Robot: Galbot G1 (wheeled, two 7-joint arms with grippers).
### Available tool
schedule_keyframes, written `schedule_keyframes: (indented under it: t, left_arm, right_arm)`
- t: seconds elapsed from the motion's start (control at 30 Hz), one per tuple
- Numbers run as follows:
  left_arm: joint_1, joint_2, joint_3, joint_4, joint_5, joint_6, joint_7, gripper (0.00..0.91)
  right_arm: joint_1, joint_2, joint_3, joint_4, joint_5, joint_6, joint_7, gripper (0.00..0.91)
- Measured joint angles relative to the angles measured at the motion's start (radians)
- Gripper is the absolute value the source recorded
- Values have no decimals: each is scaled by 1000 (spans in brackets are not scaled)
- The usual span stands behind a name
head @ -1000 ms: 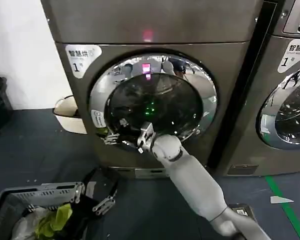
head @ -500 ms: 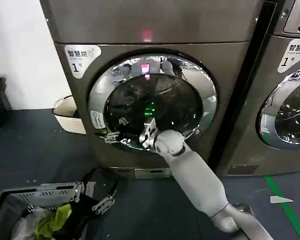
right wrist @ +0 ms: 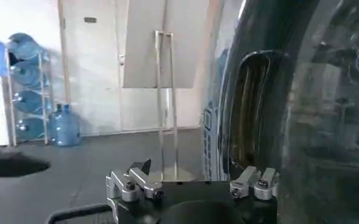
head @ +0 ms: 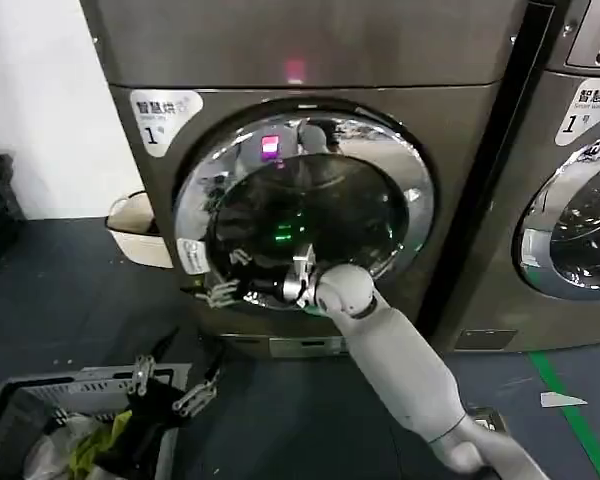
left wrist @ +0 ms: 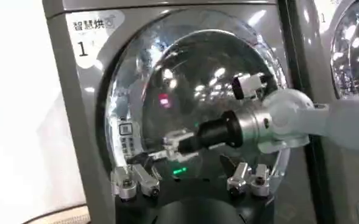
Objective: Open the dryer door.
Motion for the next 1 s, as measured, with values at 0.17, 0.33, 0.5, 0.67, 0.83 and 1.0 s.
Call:
schedule_keyframes:
  t: [0.17,0.33,0.5,0.67,0.83,1.0]
  left_arm:
    - [-23,10,-27,10,-58,11,16,907]
    - [-40,27,-76,21,-106,30,15,907]
    - [-56,49,-152,26,-165,38,10,907]
    - [-76,77,-261,46,-241,53,10,907]
    - [-106,100,-343,68,-271,62,1,907]
    - [-125,125,-359,85,-304,54,-67,907]
  right_arm:
    - [-11,-32,2,20,4,5,-105,907]
    - [-22,-60,8,38,8,25,-156,907]
    - [-29,-82,20,42,11,63,-204,907]
    - [-40,-107,23,49,22,67,-297,907]
    - [-42,-110,32,29,26,60,-387,907]
    - [-51,-122,45,24,25,63,-503,907]
